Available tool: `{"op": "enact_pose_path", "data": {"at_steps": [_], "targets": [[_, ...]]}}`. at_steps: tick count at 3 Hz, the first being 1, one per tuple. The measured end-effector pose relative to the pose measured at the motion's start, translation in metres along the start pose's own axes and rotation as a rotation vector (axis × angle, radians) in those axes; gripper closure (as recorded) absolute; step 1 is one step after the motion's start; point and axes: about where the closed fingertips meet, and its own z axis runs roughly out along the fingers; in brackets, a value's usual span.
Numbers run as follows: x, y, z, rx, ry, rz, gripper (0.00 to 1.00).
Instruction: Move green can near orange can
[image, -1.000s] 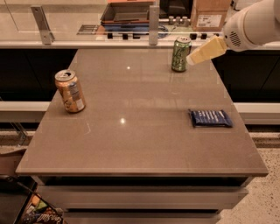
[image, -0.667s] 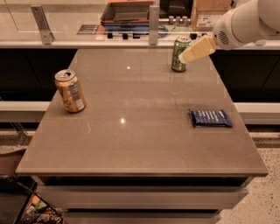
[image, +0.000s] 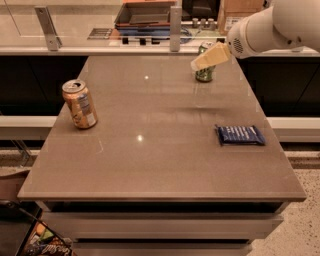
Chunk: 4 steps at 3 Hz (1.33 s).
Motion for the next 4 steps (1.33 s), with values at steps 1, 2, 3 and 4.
{"op": "enact_pose_path", "data": {"at_steps": [1, 2, 3, 4], "targets": [[0.0, -0.004, 0.024, -0.034, -0.084, 0.029, 0.0], [0.003, -0.012, 0.041, -0.049, -0.162, 0.047, 0.0], [0.013, -0.024, 0.054, -0.05, -0.22, 0.072, 0.0], [0.022, -0.048, 0.076, -0.042, -0.264, 0.104, 0.0]]}}
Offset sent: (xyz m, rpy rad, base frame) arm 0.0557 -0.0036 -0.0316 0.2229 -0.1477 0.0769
